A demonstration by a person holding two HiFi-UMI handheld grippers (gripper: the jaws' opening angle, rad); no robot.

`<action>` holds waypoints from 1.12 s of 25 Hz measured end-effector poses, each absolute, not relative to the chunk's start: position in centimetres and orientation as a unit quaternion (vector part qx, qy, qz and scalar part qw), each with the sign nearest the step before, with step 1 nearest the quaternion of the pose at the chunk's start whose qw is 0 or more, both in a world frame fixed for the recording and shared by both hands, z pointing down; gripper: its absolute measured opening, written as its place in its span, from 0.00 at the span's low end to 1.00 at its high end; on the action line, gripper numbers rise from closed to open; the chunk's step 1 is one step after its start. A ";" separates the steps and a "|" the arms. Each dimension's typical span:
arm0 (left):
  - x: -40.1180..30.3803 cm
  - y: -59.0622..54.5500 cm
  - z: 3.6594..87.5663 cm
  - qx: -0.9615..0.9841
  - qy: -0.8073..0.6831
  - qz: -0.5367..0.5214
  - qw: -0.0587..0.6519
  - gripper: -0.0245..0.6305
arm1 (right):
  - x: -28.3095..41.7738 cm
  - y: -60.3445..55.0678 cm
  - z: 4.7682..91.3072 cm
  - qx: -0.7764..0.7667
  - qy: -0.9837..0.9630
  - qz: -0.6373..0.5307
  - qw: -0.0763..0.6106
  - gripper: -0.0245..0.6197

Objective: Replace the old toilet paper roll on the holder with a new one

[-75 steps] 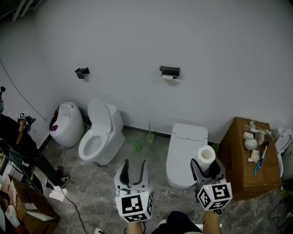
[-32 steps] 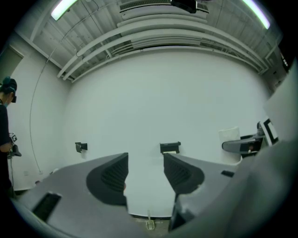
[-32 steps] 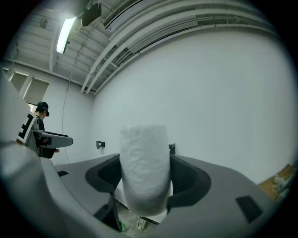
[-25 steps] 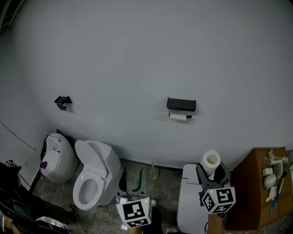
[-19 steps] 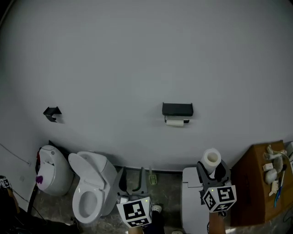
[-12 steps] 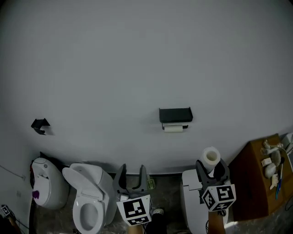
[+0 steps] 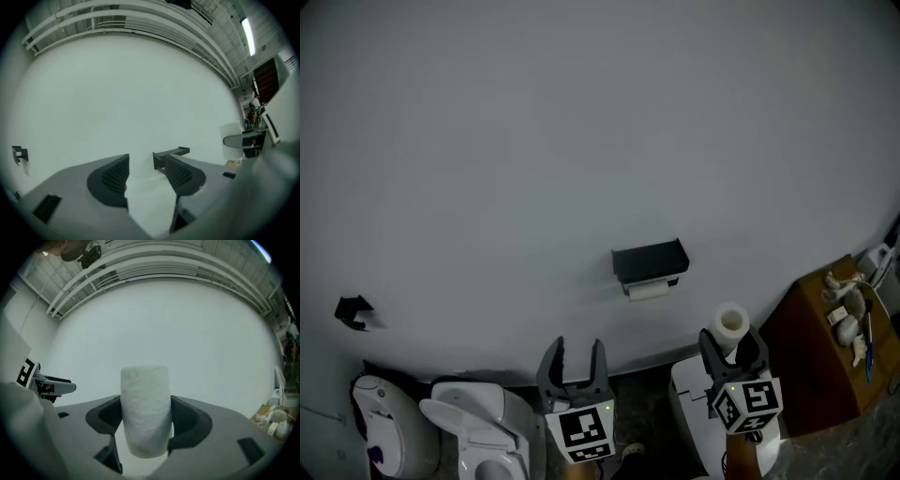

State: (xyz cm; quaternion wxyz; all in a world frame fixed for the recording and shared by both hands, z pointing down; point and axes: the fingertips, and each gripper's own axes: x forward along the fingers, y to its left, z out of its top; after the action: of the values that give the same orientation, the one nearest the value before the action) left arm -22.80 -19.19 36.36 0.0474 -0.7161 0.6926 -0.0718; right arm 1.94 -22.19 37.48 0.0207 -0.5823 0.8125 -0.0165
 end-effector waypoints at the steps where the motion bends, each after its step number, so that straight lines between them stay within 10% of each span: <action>1: -23.0 -19.9 36.4 -0.721 0.688 -0.072 0.048 0.37 | 1.9 -22.6 37.5 -0.588 0.808 -0.017 0.022 0.52; 28: -21.7 -29.2 36.7 -0.738 0.662 -0.118 0.059 0.37 | 3.9 -30.1 38.2 -0.620 0.784 -0.033 0.012 0.52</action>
State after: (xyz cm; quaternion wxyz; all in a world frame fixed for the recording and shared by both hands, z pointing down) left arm -21.73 -29.24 36.71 0.0586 -0.7376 0.6624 -0.1176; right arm 3.86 -30.12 38.15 0.0123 -0.6198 0.7840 -0.0334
